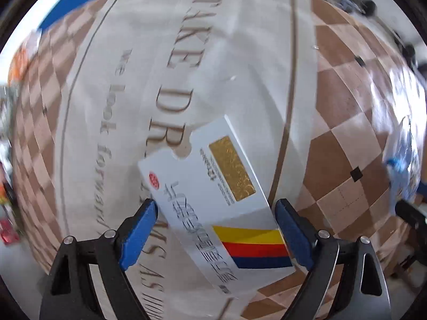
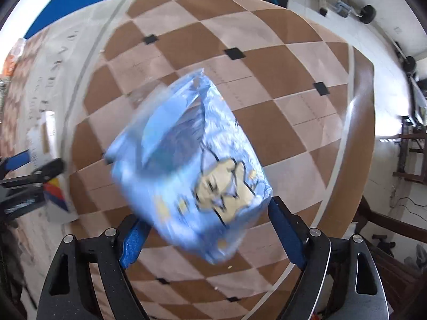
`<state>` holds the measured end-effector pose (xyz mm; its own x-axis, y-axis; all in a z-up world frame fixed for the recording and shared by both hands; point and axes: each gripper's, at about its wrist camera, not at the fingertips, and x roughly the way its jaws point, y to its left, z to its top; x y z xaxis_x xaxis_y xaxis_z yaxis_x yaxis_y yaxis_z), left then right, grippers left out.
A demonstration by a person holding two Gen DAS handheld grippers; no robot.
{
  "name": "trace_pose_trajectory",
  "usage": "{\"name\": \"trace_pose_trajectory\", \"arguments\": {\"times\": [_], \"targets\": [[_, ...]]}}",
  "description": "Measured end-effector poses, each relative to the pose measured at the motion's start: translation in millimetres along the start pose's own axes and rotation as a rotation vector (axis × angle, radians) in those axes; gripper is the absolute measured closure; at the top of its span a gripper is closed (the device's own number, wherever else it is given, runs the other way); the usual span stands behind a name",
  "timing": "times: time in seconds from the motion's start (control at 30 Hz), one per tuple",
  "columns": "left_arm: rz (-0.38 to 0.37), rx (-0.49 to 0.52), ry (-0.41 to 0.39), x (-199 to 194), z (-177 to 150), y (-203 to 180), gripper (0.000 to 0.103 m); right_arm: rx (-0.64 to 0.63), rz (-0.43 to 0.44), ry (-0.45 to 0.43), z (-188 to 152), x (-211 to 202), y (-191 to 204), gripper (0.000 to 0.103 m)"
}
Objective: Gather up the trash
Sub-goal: 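Grasp the white tablet box with the left gripper while the right grasps the blue printed bag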
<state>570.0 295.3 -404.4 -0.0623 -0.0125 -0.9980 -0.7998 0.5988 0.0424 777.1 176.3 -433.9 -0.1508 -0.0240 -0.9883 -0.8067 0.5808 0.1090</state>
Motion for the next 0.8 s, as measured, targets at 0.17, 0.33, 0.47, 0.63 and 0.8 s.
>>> {"name": "trace_pose_trajectory", "arguments": {"times": [0.17,0.33,0.47,0.63,0.8], "targets": [[-0.043,-0.177,-0.01,2.8,-13.8,13.2,0.009,0.02,0.049,-0.038,9.8,-9.9,-8.9,0.012],[-0.048,-0.232,-0.039,0.7,-32.3,22.8,0.028,-0.015,0.039,-0.02,15.7,6.5,-1.3,0.012],[-0.032,-0.193,-0.086,-9.0,-42.2,40.6,0.032,-0.033,-0.02,-0.045,8.6,15.1,4.1,0.015],[-0.021,-0.149,-0.088,-6.1,-59.5,41.2,0.032,-0.009,-0.021,-0.088,-3.6,10.2,13.2,0.048],[0.035,-0.078,-0.142,-24.4,-87.9,34.2,0.032,0.034,0.039,-0.102,-14.8,-1.6,24.1,0.067]]}}
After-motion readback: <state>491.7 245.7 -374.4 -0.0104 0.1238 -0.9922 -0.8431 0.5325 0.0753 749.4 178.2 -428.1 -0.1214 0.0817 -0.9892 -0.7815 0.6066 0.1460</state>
